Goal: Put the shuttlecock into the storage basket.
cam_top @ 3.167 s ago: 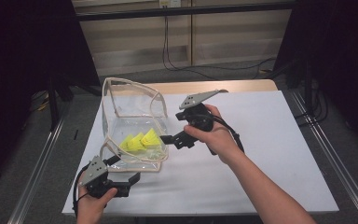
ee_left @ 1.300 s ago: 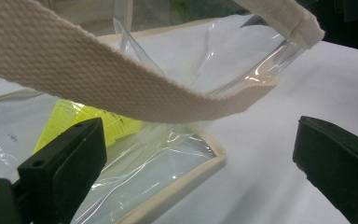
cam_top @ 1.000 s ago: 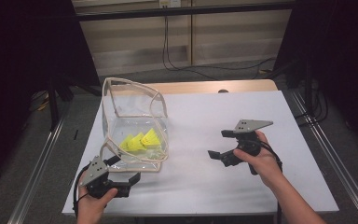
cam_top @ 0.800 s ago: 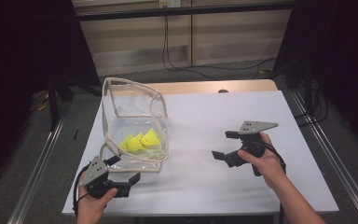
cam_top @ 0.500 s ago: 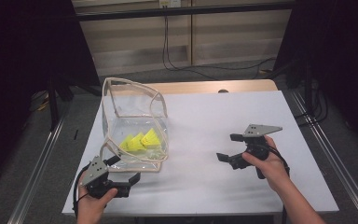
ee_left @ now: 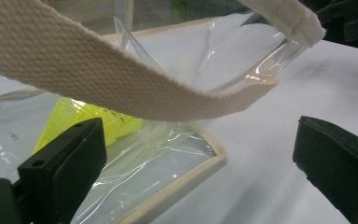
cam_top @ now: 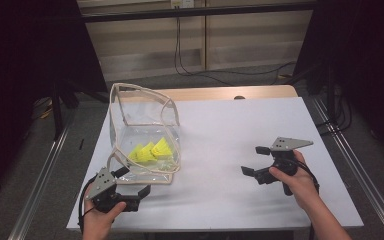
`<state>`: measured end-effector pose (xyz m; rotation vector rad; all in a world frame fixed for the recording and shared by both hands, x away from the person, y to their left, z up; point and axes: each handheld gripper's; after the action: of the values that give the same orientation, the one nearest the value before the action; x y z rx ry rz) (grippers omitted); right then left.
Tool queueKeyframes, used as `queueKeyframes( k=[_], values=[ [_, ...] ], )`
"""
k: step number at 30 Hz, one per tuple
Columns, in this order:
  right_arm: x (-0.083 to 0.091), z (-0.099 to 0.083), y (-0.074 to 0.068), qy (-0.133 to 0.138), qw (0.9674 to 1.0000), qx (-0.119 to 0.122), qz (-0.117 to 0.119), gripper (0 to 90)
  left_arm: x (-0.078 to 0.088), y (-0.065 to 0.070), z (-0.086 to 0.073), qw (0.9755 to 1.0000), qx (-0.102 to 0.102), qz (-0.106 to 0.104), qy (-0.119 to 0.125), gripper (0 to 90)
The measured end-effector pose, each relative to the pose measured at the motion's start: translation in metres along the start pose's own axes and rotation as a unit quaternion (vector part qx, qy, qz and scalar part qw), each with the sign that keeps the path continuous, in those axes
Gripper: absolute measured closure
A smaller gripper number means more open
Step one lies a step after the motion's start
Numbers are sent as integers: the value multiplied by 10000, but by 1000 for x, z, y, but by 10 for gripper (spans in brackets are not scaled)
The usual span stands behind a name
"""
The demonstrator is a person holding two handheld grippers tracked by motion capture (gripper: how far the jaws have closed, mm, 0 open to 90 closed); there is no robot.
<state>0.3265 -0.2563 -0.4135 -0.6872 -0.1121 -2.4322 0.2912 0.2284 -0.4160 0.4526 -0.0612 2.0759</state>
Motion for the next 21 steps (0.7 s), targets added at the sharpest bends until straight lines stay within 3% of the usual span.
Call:
queueKeyframes(
  k=[21],
  values=[
    [14, -19, 15, 38, 9998, -120, -179, 44, -1, 0, -1, 10000, -30, -14, -40, 28]
  ],
)
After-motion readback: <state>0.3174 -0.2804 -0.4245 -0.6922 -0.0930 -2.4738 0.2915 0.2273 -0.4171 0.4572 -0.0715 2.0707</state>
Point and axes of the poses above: each handheld gripper's, and its own axes: x roughly backward along the jaws, z roughly out of its top, y roughly to its right, and after that the axes turned 12 degrees about -z, right-handed
